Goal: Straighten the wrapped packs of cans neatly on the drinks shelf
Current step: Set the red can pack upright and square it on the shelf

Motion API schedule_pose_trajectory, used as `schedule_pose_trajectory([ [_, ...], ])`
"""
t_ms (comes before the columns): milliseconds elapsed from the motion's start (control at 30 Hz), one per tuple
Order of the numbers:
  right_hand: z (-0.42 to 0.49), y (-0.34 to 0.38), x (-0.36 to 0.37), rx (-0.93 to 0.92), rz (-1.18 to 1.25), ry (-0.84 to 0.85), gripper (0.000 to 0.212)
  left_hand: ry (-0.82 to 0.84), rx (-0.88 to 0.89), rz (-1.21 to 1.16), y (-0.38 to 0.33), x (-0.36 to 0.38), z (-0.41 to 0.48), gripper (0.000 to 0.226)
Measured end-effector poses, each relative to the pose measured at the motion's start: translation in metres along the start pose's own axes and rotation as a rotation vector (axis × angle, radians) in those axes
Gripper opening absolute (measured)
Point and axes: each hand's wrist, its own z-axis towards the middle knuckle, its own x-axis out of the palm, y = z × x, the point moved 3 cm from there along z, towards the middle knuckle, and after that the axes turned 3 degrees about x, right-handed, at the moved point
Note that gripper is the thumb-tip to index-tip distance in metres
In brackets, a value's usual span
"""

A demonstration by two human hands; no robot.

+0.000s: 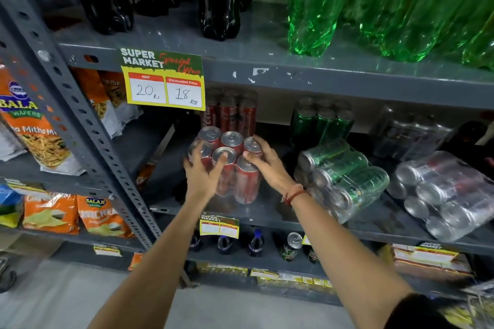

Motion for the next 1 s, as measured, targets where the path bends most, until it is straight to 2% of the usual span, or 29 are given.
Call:
schedule_pose_trajectory([
  [100,-0.031,0.003,0.021,0.005,0.036,-0.106,0.057,0.173,0.079,0.119,0.002,-0.019,0.033,0.065],
  [200,-0.055,0.007,0.059,0.012,-0.042,-0.277,0.057,0.359,0.094,0.223,-0.004,-0.028,0.060,0.059],
  [333,-0.067,0.012,0.080,-0.007,-0.115,-0.324,0.058,0.485,0.067,0.318,-0.006,-0.034,0.069,0.062],
  [433,-0.064,0.017,0.064,-0.030,-0.123,-0.333,0.056,0.347,-0.026,0.200,-0.002,-0.033,0.058,0.079],
  [533,-0.038,0.029,0.035,-0.052,0.020,-0.343,0.054,-0.019,-0.065,0.003,-0.009,-0.022,0.010,0.071],
  [600,-0.013,0.042,0.022,-0.073,-0.009,-0.235,0.053,-0.170,-0.081,-0.058,-0.020,-0.005,-0.038,0.076],
  [733,0.035,0.059,0.028,-0.071,-0.209,0.114,0.062,-0.183,-0.125,0.012,-0.025,0.044,-0.078,0.106],
  [833,0.050,0.065,0.037,-0.057,-0.367,0.301,0.069,-0.203,-0.181,0.037,-0.024,0.058,-0.068,0.116],
  [1000,0.056,0.064,0.032,-0.102,-0.393,0.229,0.064,-0.256,-0.214,0.040,-0.015,0.060,-0.051,0.112],
])
